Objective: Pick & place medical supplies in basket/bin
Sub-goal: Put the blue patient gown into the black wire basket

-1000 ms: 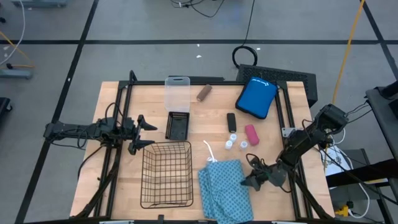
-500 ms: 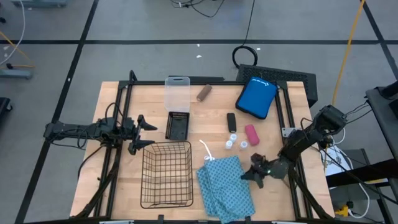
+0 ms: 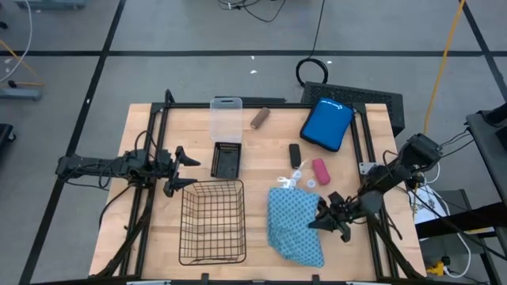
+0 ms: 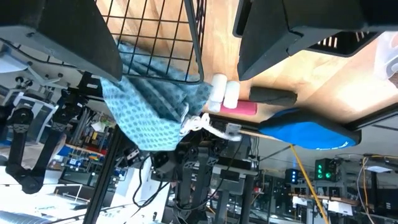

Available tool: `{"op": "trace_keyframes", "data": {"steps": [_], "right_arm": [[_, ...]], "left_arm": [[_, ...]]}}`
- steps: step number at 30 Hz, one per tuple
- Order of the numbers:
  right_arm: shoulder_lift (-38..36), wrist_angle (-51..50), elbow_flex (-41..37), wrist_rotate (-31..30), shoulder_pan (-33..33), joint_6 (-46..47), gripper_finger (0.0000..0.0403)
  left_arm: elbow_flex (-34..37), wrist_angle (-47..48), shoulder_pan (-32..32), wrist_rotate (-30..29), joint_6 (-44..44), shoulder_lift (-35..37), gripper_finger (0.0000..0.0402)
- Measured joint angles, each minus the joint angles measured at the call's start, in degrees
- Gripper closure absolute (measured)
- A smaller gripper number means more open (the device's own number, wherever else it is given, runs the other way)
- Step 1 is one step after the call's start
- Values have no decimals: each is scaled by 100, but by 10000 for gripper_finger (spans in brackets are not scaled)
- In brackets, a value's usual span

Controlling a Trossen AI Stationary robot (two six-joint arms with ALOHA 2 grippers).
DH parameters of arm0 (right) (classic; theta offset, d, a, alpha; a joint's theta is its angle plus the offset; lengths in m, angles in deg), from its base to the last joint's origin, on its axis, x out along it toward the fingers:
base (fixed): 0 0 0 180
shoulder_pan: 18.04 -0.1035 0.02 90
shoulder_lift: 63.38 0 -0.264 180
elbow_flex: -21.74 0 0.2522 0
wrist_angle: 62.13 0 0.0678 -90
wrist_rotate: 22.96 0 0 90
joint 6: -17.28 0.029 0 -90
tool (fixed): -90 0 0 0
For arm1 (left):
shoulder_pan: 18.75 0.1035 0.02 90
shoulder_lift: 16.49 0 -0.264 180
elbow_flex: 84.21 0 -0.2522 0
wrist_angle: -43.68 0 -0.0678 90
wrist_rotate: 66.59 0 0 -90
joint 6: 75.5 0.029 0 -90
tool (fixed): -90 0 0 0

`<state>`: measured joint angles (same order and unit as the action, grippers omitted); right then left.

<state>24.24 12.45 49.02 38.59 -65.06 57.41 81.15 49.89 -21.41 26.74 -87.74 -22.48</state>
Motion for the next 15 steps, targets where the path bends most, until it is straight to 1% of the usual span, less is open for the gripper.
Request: {"op": "trace_keyframes", "data": {"steps": [6,8,11,15], "right_arm": [[-7,126,2,26,-89,-310,402],[-9,130,2,160,-105,-335,402],[-27,131,79,192,-107,-397,402],[-222,137,389,713,-14,-841,402]], "left_arm": [[0,2,0,0,0,0,75],[0,0,-1,0,-1,-1,75],[0,1,0,0,0,-1,75],[0,2,1,0,0,-1,75]]}}
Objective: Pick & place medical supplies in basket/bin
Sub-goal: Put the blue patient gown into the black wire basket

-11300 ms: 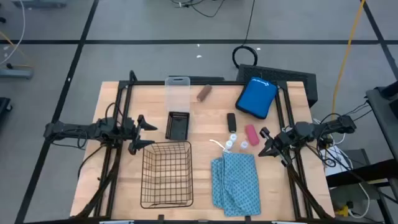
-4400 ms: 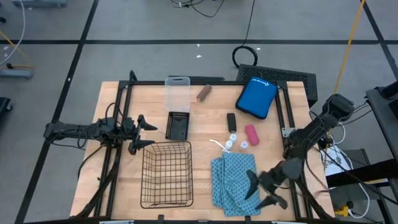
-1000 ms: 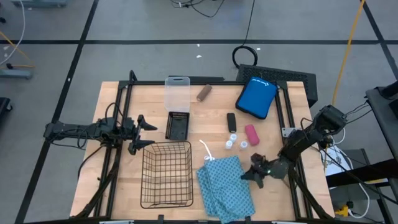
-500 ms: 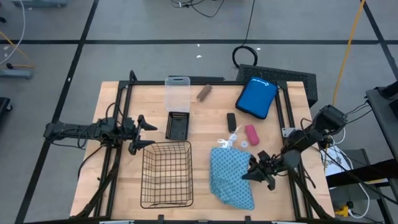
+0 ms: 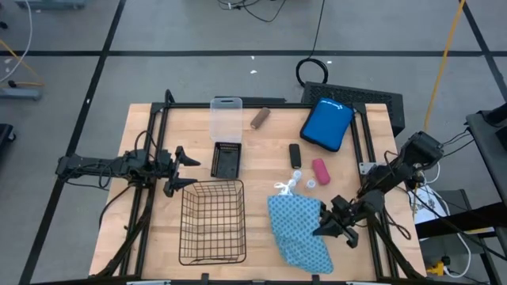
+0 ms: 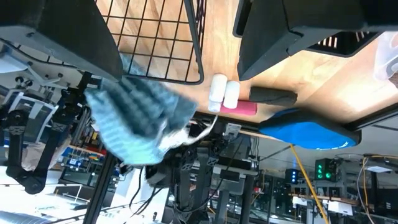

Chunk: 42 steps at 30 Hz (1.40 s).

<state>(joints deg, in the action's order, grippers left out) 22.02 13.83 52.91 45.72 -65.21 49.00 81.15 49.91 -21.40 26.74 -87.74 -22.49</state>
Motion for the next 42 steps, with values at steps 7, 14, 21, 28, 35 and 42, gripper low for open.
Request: {"op": "trace_keyframes", "data": {"steps": [7,14,21,28,35,42], "right_arm": [[-528,-460,603,757,137,-802,402],[-1035,-1573,1208,829,373,-1387,403],[-1372,-2046,1625,1729,1087,-1782,403],[-1485,-2319,1864,2879,2004,-1567,403],[-1481,-2502,1984,3519,2460,-1436,403],[-1481,-2492,1993,3863,2541,-1540,403]], "left_arm": [[0,4,-2,0,1,0,75],[0,-11,-1,-167,12,0,75],[0,-411,0,-487,22,1,75],[-4,-957,-2,-1315,-1217,2,75],[-4,-926,0,-1932,-2246,-327,75],[-4,-1024,0,-2536,-2603,-890,75]]}}
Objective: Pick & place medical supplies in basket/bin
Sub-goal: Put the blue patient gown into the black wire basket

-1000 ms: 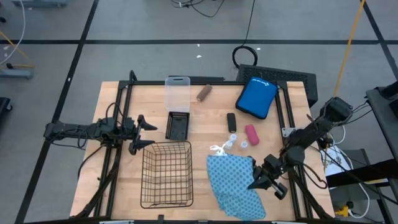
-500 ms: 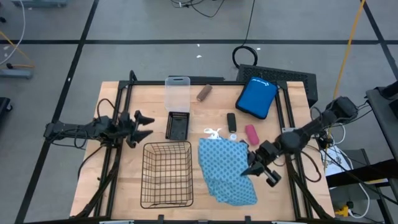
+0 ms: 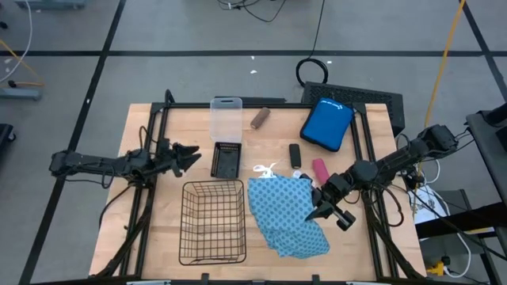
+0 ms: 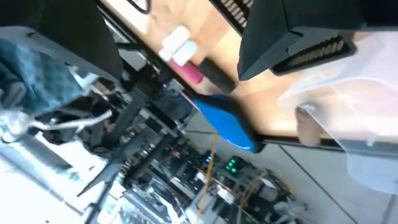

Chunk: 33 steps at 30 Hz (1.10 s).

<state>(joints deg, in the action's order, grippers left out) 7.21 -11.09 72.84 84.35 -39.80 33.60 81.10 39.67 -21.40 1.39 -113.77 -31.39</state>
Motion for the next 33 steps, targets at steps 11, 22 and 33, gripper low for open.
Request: {"op": "trace_keyframes", "data": {"steps": [11,22,33], "right_arm": [[-4,238,0,441,-2,-225,403],[0,-430,737,717,3,-687,403],[-4,-810,1422,1170,44,-1098,403]], "left_arm": [[-179,-901,69,1377,-1075,-987,75],[-2158,-2094,-744,1650,597,-3701,75],[-4284,-2301,-1214,2686,1683,-5793,75]]}}
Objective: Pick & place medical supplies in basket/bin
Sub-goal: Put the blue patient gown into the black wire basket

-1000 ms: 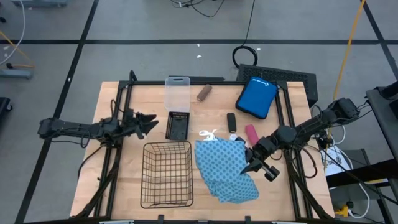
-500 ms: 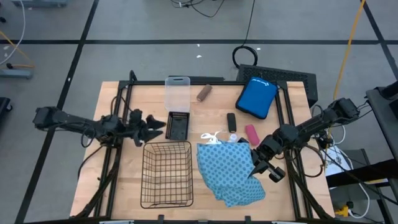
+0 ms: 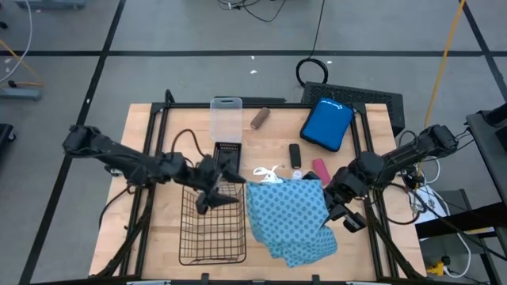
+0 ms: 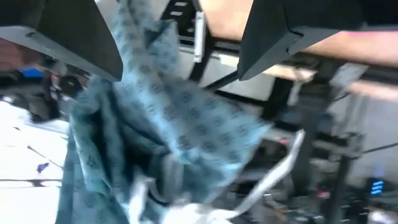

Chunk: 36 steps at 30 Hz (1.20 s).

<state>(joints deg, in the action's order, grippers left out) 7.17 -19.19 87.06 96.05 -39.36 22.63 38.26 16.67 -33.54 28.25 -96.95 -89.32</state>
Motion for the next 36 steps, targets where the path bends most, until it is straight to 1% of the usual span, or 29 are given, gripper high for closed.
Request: {"op": "trace_keyframes", "data": {"steps": [5,10,13,16,20,26,30,32,36], "right_arm": [[0,-16,46,11,0,-68,403],[0,-16,47,14,84,-172,403],[0,-28,47,-2,180,-168,403],[0,-161,47,0,263,-165,403],[2,-205,47,4,293,-160,403],[2,-176,47,120,299,-175,403],[2,-164,47,92,325,-227,403],[0,-189,47,-32,355,-311,403],[34,-339,47,-527,420,-539,403]], "left_arm": [[-563,12,-46,349,126,-504,75],[-921,21,-41,710,42,-916,75],[-1093,9,-87,820,-3,-1119,75],[-1222,-5,-161,914,77,-1231,75],[-1351,-30,-310,1186,410,-1240,75],[-1379,-480,-525,1623,786,-1238,75],[-1379,-560,-601,1529,737,-1238,76],[-1379,-590,-610,1307,677,-1238,75],[-1379,-570,-610,733,633,-1238,75]]}}
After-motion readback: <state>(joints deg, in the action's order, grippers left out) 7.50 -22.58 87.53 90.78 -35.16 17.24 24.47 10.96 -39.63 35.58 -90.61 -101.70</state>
